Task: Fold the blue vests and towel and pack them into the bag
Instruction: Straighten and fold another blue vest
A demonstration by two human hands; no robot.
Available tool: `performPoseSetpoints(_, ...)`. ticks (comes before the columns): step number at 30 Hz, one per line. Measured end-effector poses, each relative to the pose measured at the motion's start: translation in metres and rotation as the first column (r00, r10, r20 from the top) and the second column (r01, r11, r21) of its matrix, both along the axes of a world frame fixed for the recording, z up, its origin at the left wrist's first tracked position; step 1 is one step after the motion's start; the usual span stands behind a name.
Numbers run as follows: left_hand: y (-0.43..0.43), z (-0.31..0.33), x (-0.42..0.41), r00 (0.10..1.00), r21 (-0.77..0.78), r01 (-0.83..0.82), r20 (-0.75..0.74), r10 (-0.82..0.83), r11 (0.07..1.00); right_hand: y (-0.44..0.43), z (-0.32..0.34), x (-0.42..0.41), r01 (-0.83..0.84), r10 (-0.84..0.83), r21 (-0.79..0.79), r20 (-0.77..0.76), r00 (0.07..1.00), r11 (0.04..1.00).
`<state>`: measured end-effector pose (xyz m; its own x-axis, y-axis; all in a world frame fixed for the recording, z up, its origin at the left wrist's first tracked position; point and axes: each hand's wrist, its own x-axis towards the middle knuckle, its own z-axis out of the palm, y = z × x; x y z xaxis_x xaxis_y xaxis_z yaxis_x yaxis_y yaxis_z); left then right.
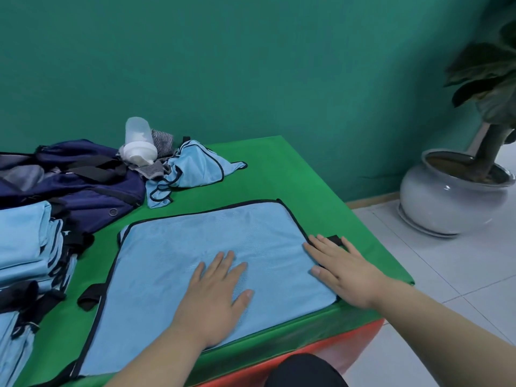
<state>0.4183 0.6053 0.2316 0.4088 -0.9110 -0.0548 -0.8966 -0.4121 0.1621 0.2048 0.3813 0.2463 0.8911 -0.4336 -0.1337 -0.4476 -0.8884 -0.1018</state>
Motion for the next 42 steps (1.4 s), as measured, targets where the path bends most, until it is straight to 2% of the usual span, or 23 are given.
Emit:
performPoseSetpoints(6, -0.001, -0.002, 0.001, 1.0, -0.019, -0.008, 0.013, 0.008, 1.0, -0.004, -0.007, -0.003, 0.002, -0.002, 0.0, 0.061, 0.998, 1.0)
performPoseSetpoints(13, 0.0, -0.004, 0.001, 1.0, -0.04, -0.013, 0.021, 0.014, 0.999, -0.012, 0.0, -0.013, -0.117, 0.117, -0.004, -0.023, 0.993, 0.993)
performPoseSetpoints(20, 0.0, -0.007, 0.001, 1.0, -0.076, -0.001, 0.012, 0.002, 0.997, -0.023, 0.0, -0.016, -0.14, 0.141, 0.043, -0.025, 0.99, 0.989)
performPoseSetpoints(27, -0.002, -0.005, -0.007, 0.992, 0.026, -0.034, 0.124, 0.03, 0.999, -0.012, 0.019, -0.017, -0.064, 0.068, 0.12, -0.03, 0.997, 0.991)
performPoseSetpoints(31, 0.0, 0.012, -0.017, 0.968, 0.066, -0.116, 0.233, 0.098, 0.991, 0.023, 0.034, 0.005, -0.072, 0.07, 0.036, 0.046, 0.996, 0.997)
performPoseSetpoints(33, 0.005, 0.023, -0.019, 0.966, 0.059, -0.176, 0.202, 0.161, 0.983, 0.05, 0.036, 0.026, -0.083, 0.081, 0.015, 0.093, 0.992, 0.996)
performPoseSetpoints(35, 0.019, 0.035, -0.017, 0.964, -0.022, -0.213, 0.156, 0.214, 0.977, 0.078, 0.034, 0.048, -0.106, 0.104, 0.006, 0.142, 0.984, 0.994)
performPoseSetpoints(39, 0.076, 0.034, 0.016, 0.955, -0.098, -0.237, 0.162, 0.25, 0.967, 0.137, 0.025, 0.095, -0.186, 0.174, 0.052, 0.177, 0.969, 0.981)
performPoseSetpoints(42, 0.122, 0.034, 0.044, 0.945, -0.011, -0.266, 0.193, 0.263, 0.964, 0.175, 0.013, 0.129, -0.241, 0.227, 0.07, 0.167, 0.959, 0.968)
